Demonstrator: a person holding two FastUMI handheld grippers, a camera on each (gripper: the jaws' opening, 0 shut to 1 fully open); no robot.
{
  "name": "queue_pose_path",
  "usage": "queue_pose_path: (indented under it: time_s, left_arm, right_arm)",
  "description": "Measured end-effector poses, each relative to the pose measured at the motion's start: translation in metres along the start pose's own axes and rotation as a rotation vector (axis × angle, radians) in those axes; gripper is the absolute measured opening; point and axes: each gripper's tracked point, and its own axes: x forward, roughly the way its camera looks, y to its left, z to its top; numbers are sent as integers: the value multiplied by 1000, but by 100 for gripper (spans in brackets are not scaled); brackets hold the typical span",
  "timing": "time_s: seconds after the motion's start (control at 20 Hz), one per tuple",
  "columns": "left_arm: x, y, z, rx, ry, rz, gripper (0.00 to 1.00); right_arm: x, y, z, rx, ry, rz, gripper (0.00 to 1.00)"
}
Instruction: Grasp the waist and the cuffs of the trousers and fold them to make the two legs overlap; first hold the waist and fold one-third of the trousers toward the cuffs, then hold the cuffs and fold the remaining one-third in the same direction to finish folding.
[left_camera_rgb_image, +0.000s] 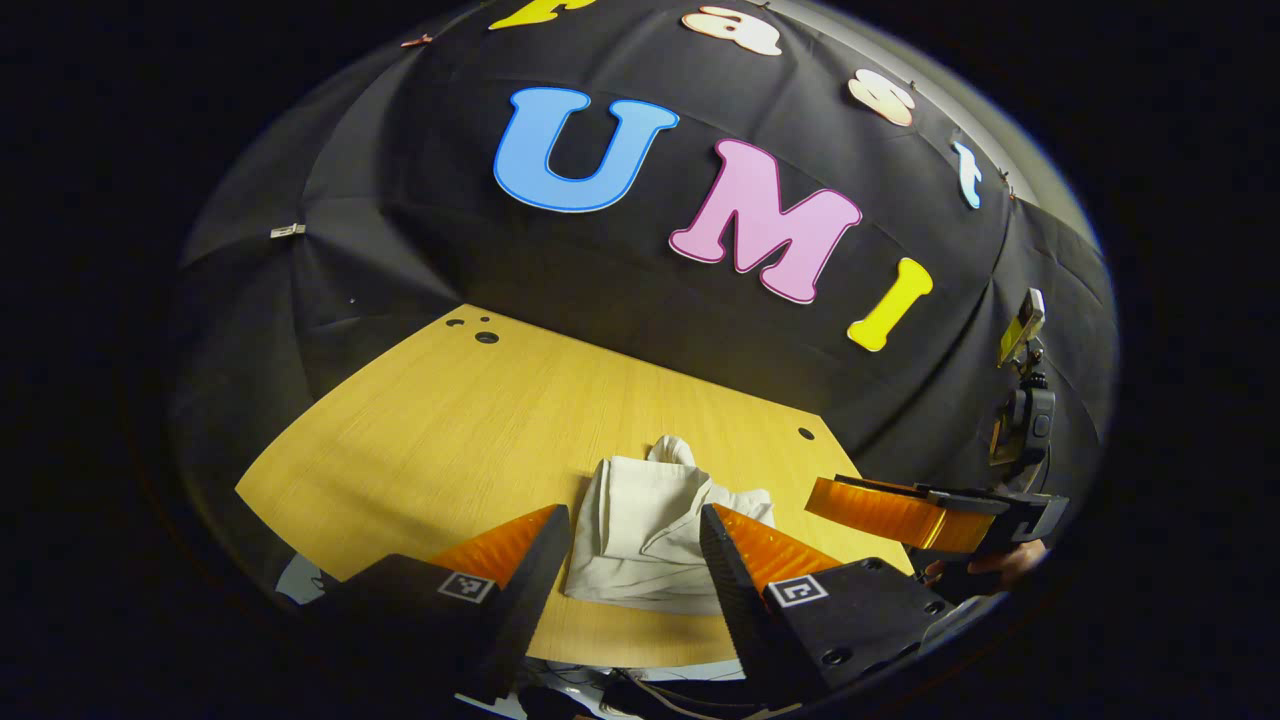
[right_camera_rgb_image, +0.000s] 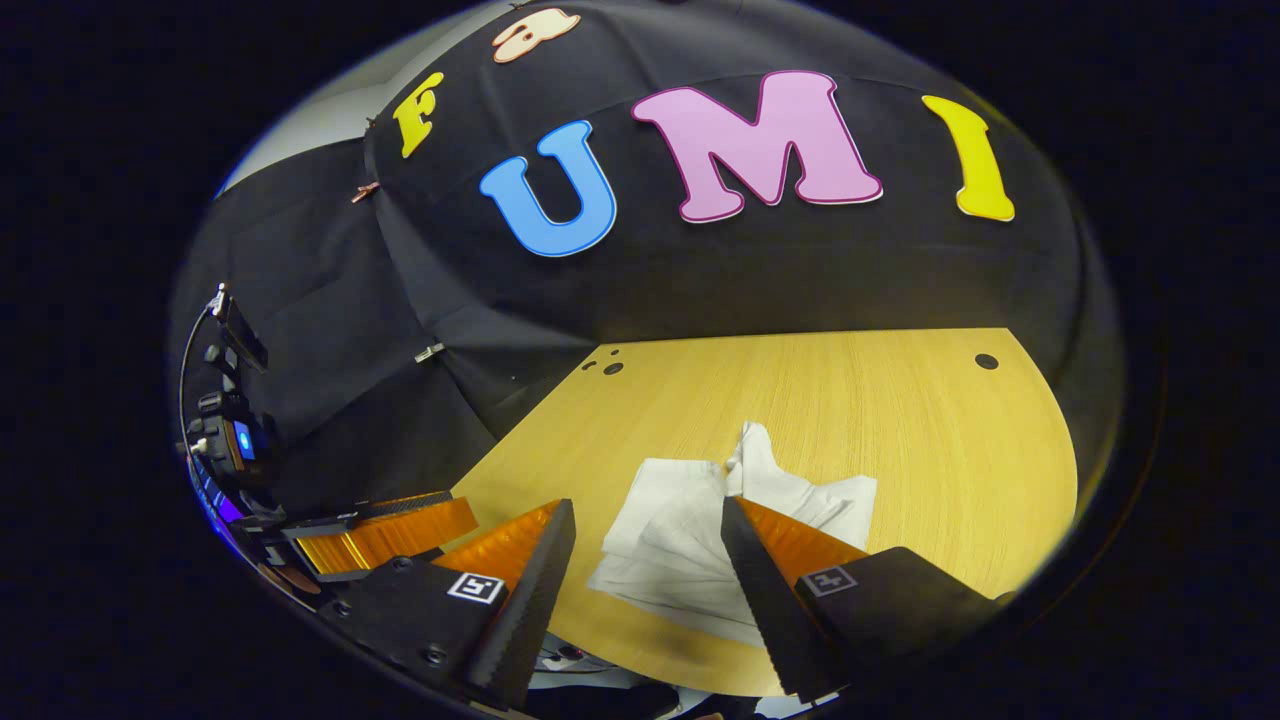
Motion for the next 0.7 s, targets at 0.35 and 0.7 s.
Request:
queue_pose_path:
  time_s: [0.35, 0.7]
  left_arm:
    - [6, -9, -6, -7, 15, 23, 84]
    - [14, -11, -4, 0, 28, 14, 84]
  right_arm:
    - [-5, -13, 3, -10, -10, 7, 91]
    - [-6, -25, 3, -6, -20, -24, 91]
